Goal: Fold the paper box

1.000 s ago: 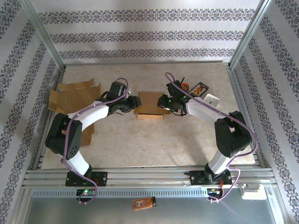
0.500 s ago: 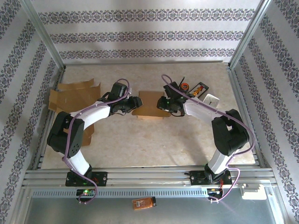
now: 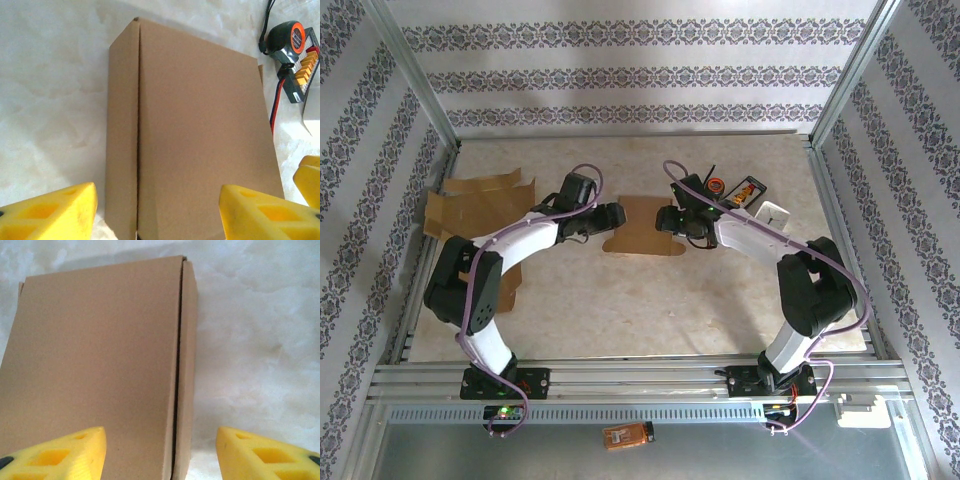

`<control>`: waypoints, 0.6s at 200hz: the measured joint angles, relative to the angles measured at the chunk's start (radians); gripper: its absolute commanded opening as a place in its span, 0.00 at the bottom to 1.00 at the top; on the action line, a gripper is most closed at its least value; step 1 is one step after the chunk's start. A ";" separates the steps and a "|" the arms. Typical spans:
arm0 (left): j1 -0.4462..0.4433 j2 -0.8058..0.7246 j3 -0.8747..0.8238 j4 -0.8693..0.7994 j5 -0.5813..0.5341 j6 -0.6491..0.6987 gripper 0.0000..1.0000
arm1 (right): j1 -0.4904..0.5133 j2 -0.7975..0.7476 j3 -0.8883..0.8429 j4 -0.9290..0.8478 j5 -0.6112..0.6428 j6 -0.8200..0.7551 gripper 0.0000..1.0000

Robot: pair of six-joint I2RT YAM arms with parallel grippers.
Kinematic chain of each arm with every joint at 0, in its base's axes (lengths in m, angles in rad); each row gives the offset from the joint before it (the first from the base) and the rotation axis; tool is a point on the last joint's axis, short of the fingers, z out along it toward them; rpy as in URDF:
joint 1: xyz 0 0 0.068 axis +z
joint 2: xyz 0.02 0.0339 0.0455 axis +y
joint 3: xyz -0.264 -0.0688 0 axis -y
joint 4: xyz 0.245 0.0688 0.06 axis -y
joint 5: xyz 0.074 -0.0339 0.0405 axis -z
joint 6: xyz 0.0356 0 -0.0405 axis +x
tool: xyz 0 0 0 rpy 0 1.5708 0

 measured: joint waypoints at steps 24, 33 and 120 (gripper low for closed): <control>0.000 0.044 0.013 0.008 0.021 0.003 0.60 | -0.011 0.015 0.000 0.005 -0.015 0.003 0.61; 0.000 0.064 0.012 0.010 0.031 0.003 0.57 | -0.013 0.031 0.000 0.012 -0.026 0.005 0.59; 0.005 0.087 -0.087 0.136 0.089 -0.037 0.51 | -0.019 0.107 -0.018 0.075 -0.124 0.023 0.43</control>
